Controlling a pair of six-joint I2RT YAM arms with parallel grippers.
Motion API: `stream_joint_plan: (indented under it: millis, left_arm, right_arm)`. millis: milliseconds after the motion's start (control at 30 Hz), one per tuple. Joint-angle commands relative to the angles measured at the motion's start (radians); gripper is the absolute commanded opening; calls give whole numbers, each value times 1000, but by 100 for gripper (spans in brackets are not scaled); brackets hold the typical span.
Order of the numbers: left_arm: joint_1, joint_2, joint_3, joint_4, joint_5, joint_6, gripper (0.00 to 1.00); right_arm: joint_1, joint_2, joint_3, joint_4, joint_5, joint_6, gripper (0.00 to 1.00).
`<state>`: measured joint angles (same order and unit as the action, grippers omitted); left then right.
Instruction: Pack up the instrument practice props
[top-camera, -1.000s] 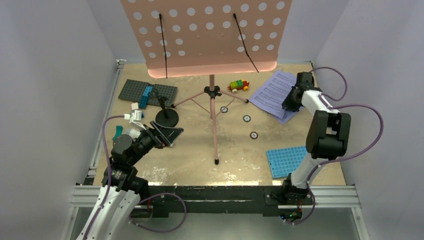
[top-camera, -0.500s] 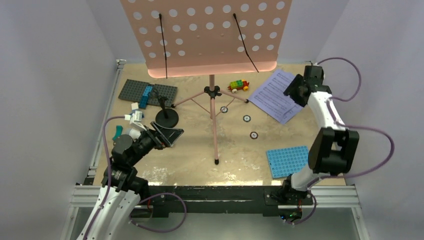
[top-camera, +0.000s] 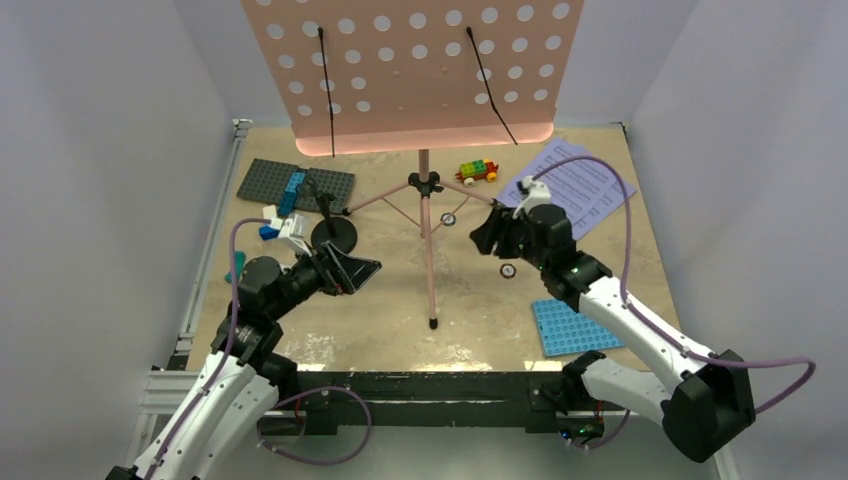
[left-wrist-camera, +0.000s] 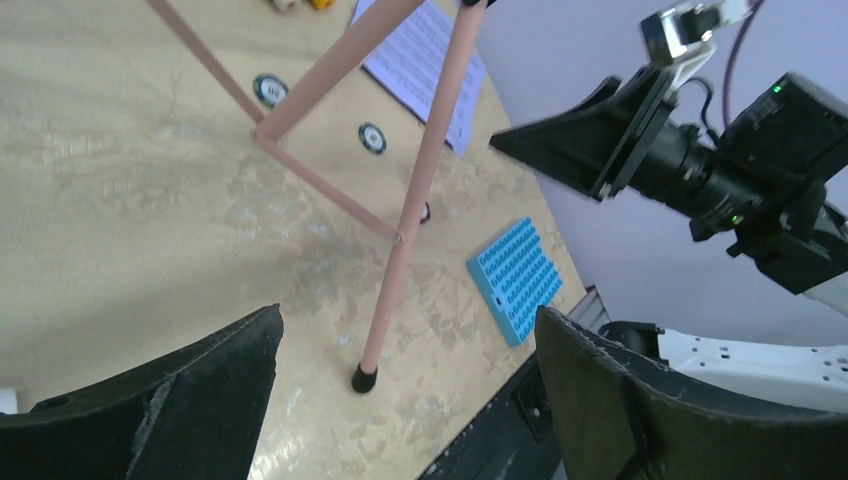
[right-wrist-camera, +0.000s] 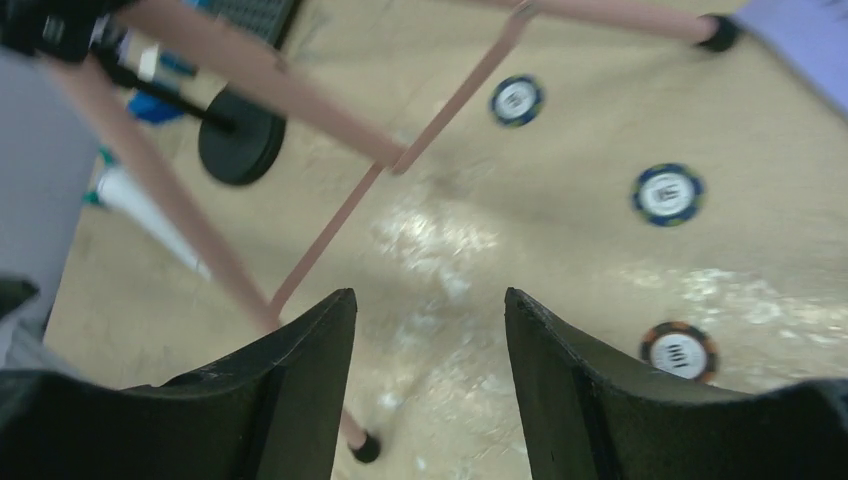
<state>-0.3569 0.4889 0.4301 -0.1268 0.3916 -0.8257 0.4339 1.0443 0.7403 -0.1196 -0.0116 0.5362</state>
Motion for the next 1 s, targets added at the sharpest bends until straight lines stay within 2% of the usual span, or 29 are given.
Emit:
stream_joint_plan:
  millis: [0, 133, 300, 367, 600, 700, 967]
  left_arm:
    - [-17, -12, 35, 199, -65, 113, 100]
    - [-18, -14, -10, 299, -79, 143, 100]
    - [-47, 62, -13, 359, -105, 103, 100]
    - [-87, 89, -8, 379, -141, 113, 100]
    - [-245, 189, 58, 378, -283, 244, 100]
    - [-273, 230, 87, 406, -324, 289, 100]
    - [-286, 385, 171, 596, -346, 440, 100]
  right_arm:
    - [162, -16, -66, 209, -4, -65, 61]
    - [266, 46, -35, 246, 8, -108, 65]
    - [318, 151, 6, 304, 9, -109, 66]
    - [328, 184, 10, 352, 9, -105, 66]
    - [346, 283, 78, 340, 9, -110, 64]
    - [346, 291, 71, 338, 9, -109, 56]
    - [347, 293, 34, 299, 65, -92, 18]
